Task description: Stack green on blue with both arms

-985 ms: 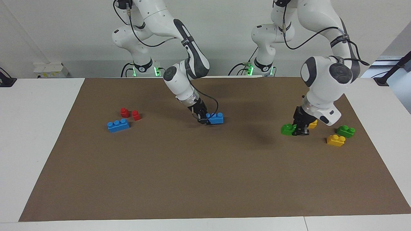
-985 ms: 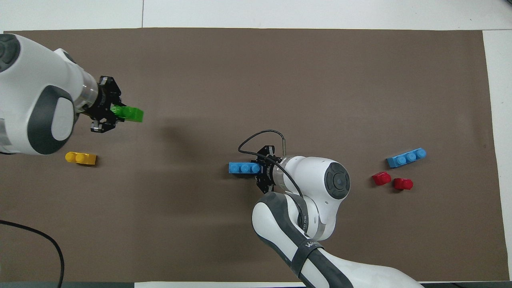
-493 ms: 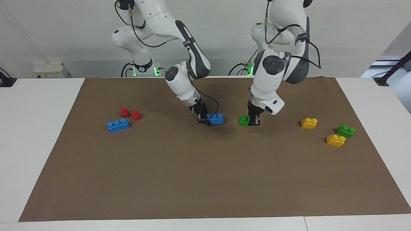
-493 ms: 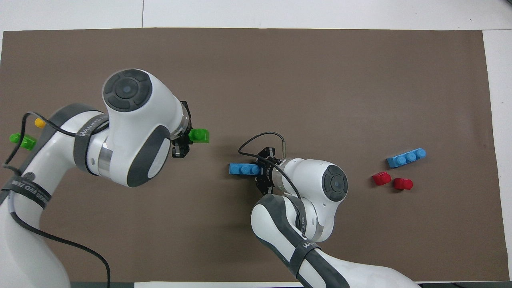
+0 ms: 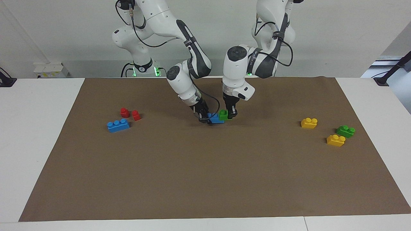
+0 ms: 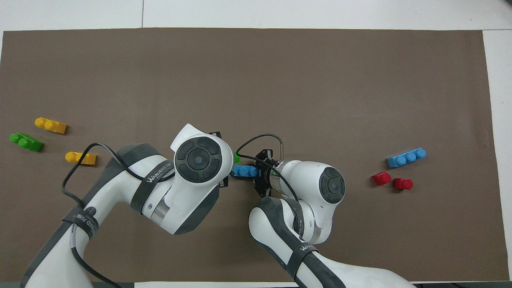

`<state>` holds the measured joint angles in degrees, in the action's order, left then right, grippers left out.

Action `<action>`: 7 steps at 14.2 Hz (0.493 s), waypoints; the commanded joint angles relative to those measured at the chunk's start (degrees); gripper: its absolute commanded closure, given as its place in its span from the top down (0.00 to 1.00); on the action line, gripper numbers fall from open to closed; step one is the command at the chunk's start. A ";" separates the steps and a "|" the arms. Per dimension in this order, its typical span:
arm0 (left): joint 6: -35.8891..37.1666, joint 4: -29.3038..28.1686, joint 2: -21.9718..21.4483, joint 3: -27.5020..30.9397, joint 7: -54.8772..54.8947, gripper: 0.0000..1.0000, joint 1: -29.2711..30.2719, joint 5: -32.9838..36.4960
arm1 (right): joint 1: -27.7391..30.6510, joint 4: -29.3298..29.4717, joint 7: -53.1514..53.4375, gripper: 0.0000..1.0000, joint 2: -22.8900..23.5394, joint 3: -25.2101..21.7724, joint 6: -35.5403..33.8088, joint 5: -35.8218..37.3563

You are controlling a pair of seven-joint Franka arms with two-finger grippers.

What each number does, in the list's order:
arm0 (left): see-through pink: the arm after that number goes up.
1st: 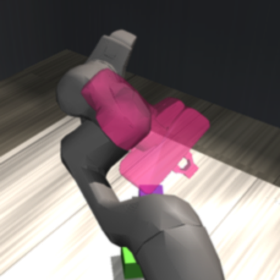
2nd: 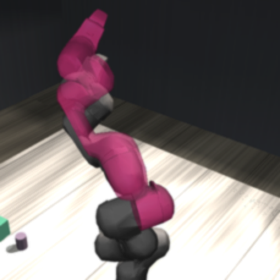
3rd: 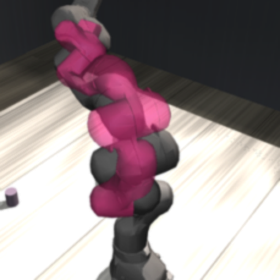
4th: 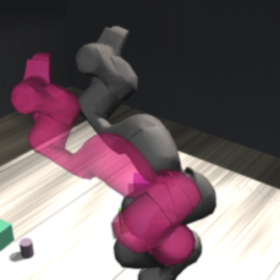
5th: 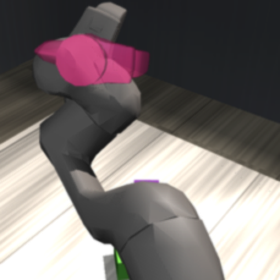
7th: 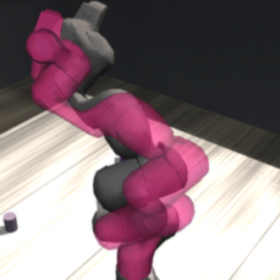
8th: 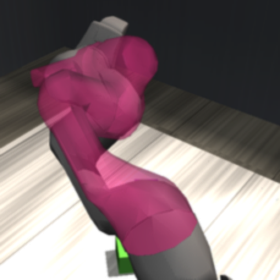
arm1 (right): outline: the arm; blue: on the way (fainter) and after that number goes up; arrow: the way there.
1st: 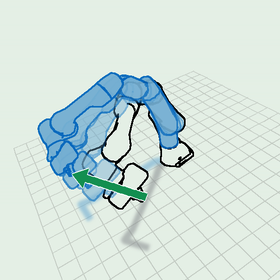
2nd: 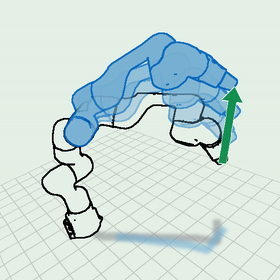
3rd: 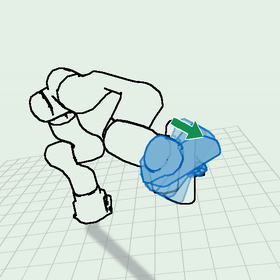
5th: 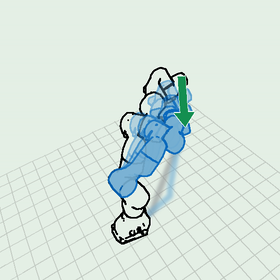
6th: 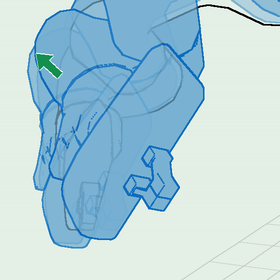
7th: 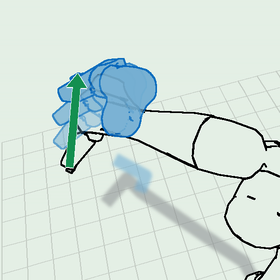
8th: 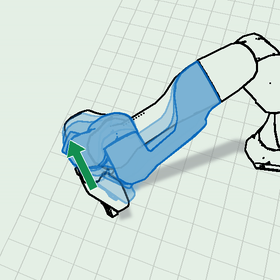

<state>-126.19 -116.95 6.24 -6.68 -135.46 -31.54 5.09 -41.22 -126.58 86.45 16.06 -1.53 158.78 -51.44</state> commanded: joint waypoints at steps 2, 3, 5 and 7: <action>-1.95 -5.47 -3.60 1.14 -5.94 0.00 -3.08 3.68 | -1.23 -2.62 0.74 0.00 -0.32 -0.58 1.27 -0.16; -3.09 -6.61 -3.95 1.14 -8.57 0.00 -3.87 5.35 | -1.23 -2.88 0.82 0.00 -0.32 -0.49 1.18 0.46; -5.03 -8.55 -4.48 1.14 -11.05 0.00 -5.11 7.03 | -1.23 -3.58 0.91 0.00 -0.41 -0.58 1.18 1.51; -5.30 -8.56 -4.48 1.06 -11.23 0.00 -5.20 7.04 | -1.23 -3.85 1.00 0.00 -0.50 -0.66 1.09 1.87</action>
<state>-129.46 -122.56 4.16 -6.61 -144.87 -35.64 10.52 -41.63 -126.96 86.45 15.82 -1.78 158.87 -51.35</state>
